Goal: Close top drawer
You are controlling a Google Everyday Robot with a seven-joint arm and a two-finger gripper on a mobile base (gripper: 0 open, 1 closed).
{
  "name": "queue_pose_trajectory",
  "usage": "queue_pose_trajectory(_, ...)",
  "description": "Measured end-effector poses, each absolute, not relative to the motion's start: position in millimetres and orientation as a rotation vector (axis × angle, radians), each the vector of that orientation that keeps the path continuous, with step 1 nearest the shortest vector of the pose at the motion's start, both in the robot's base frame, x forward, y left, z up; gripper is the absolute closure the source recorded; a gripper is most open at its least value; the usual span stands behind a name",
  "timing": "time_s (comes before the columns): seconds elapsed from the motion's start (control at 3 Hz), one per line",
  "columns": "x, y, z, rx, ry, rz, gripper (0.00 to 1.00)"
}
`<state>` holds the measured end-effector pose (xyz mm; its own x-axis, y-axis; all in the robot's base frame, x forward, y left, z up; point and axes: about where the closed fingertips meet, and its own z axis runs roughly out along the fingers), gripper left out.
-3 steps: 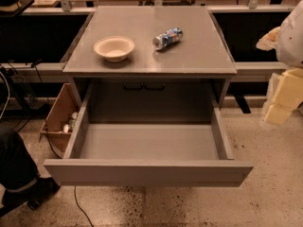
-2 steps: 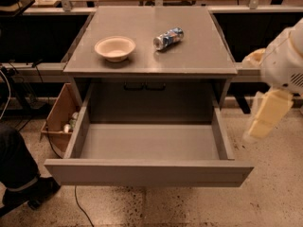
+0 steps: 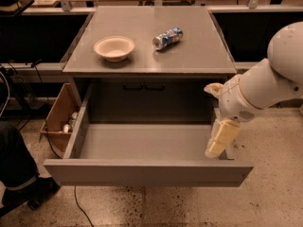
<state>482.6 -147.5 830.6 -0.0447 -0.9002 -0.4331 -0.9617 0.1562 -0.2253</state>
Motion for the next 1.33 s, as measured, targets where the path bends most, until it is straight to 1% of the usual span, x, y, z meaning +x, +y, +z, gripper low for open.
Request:
queue_pose_trajectory(0.67,479,-139,815,-1.744,1.936,0.209,0.0)
queue_pose_trajectory(1.33,479,-107,755,-1.702,1.881,0.365,0.0)
